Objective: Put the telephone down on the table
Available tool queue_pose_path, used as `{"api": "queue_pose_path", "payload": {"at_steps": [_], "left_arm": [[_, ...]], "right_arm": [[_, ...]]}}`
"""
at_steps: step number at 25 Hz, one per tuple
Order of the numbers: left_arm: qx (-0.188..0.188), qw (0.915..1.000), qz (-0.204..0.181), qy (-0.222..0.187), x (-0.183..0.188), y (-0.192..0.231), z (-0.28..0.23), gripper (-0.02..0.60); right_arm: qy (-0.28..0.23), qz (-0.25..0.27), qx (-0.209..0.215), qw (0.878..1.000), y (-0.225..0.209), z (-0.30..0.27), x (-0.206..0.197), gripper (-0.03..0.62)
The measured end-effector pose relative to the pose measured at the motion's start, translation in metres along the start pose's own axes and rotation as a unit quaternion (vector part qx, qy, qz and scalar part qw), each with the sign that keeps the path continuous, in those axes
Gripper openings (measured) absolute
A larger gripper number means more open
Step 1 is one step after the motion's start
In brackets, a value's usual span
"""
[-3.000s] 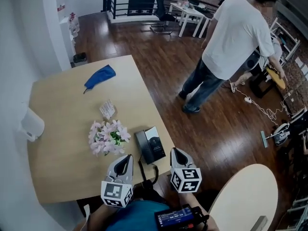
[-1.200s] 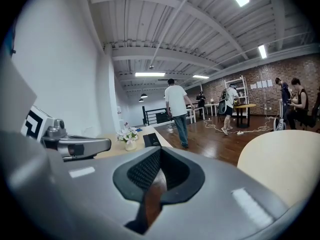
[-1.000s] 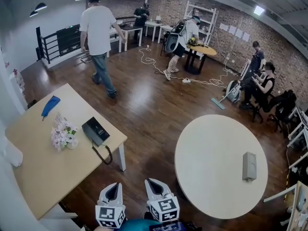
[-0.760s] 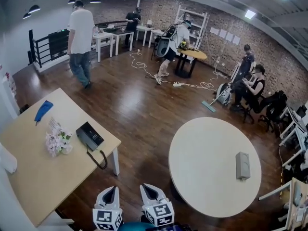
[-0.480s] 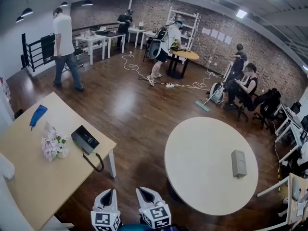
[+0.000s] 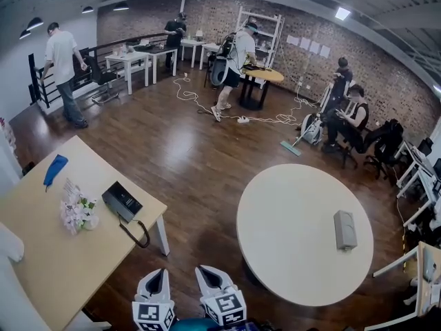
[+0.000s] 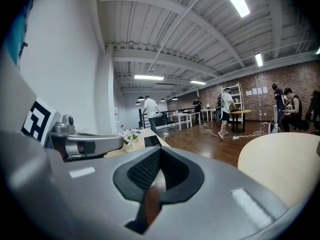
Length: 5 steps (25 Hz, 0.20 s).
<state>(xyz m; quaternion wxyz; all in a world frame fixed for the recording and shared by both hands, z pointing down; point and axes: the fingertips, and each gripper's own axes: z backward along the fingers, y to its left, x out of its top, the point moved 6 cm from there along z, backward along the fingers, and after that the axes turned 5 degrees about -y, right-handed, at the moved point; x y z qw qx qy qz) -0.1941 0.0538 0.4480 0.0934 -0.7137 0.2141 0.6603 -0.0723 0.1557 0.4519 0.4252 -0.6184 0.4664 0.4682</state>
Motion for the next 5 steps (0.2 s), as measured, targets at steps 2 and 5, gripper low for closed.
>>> {"api": "queue_pose_path", "payload": {"at_steps": [2,5], "left_arm": [[0.0,1.0,-0.002,0.002,-0.0005,-0.0009,-0.0005,0.012],[-0.004,0.9999,-0.009,0.007,-0.0008,-0.0029,-0.0012,0.012]], "right_arm": [[0.001,-0.001,0.003,1.0,-0.0011,-0.0006,-0.0004,-0.011],[0.0,-0.002,0.007,1.0,-0.0029,-0.0008,-0.0004,-0.011]]}}
